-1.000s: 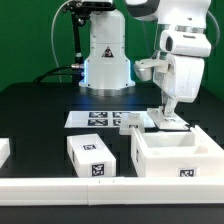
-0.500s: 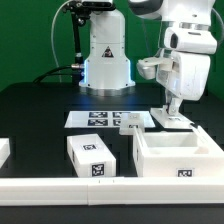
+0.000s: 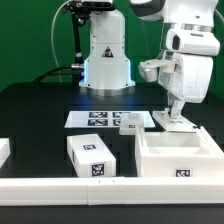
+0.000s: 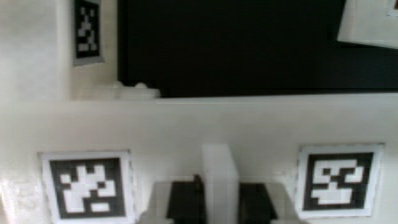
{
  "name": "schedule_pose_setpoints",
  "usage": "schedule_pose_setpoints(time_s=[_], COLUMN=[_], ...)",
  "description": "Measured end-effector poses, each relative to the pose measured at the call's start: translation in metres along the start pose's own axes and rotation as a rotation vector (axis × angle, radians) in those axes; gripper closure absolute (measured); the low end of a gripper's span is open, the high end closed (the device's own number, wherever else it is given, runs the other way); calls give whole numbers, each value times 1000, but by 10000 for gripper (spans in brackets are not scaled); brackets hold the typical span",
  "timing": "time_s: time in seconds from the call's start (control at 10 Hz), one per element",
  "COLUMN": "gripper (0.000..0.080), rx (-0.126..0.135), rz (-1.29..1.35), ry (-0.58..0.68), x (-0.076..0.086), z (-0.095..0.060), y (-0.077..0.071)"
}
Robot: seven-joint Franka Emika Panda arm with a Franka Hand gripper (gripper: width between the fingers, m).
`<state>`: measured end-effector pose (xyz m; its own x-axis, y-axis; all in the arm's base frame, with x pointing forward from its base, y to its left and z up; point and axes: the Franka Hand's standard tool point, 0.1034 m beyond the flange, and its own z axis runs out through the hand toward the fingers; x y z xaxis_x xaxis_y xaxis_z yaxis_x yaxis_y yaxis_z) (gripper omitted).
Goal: Assemble cabinet
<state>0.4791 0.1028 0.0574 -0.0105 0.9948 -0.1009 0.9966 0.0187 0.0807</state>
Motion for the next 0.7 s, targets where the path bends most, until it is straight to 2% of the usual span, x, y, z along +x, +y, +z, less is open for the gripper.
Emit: schedule_pose_setpoints(time_s=[0.3, 0.7], gripper=[735, 735], rx=[8, 14], rz=[-2, 39], ry=[-1, 0], x=[-1, 11], z=[1, 1], y=[-7, -14])
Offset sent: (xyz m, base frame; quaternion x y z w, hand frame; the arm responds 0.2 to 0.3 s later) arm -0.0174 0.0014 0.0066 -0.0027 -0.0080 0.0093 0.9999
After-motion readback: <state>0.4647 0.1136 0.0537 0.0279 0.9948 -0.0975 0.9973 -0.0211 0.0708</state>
